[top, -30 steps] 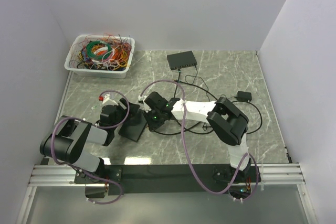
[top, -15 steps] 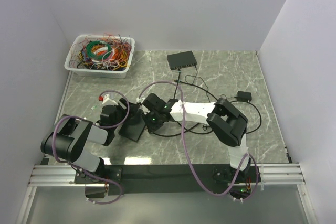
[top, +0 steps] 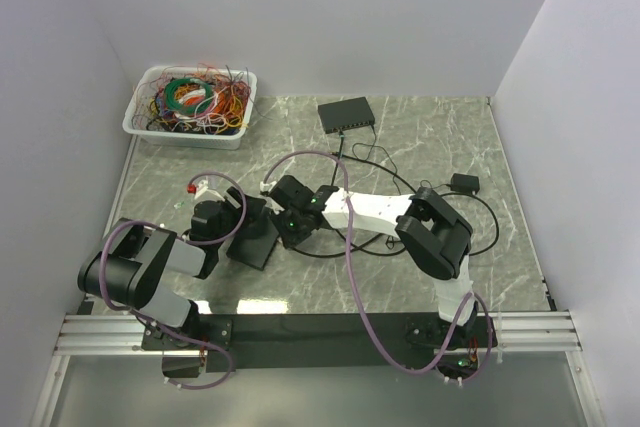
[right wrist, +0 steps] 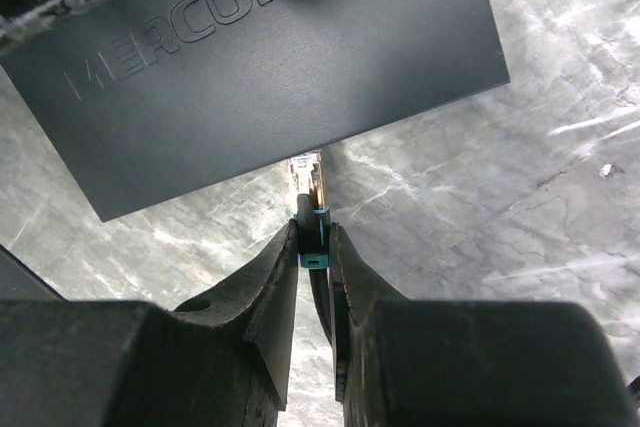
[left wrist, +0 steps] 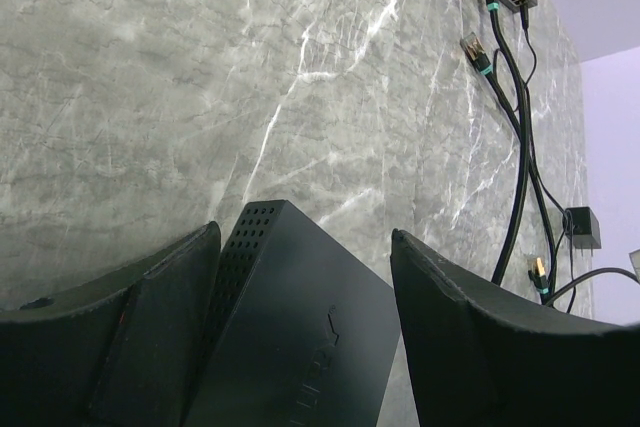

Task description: Insert the plug into the switch port

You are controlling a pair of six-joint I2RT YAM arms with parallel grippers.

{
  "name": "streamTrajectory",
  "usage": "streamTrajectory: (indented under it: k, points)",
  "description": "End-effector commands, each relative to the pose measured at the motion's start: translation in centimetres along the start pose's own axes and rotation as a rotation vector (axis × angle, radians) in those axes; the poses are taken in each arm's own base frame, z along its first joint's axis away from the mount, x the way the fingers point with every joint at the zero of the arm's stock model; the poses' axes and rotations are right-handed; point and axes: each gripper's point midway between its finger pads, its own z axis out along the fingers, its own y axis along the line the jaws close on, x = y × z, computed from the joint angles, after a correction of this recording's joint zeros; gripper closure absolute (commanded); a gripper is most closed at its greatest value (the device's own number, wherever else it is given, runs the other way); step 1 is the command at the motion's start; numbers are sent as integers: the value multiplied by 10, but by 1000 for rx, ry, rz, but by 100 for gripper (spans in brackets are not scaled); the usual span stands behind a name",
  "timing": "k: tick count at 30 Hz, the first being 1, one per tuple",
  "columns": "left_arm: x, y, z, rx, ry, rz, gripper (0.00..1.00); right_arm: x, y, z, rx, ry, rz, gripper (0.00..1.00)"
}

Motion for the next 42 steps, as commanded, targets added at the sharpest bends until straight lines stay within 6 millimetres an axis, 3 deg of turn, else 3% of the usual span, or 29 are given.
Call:
streamTrajectory:
  k: [1, 22, 42]
  points:
    - [17, 17, -5, -52, 50, 3, 25, -29, 11, -19, -7, -84, -4, 100]
    - [19, 19, -3, -62, 62, 1, 25, -31, 35, -24, -82, -84, -7, 100]
    - [25, 18, -1, -44, 88, 16, 25, -31, 27, 0, -50, -81, -10, 100]
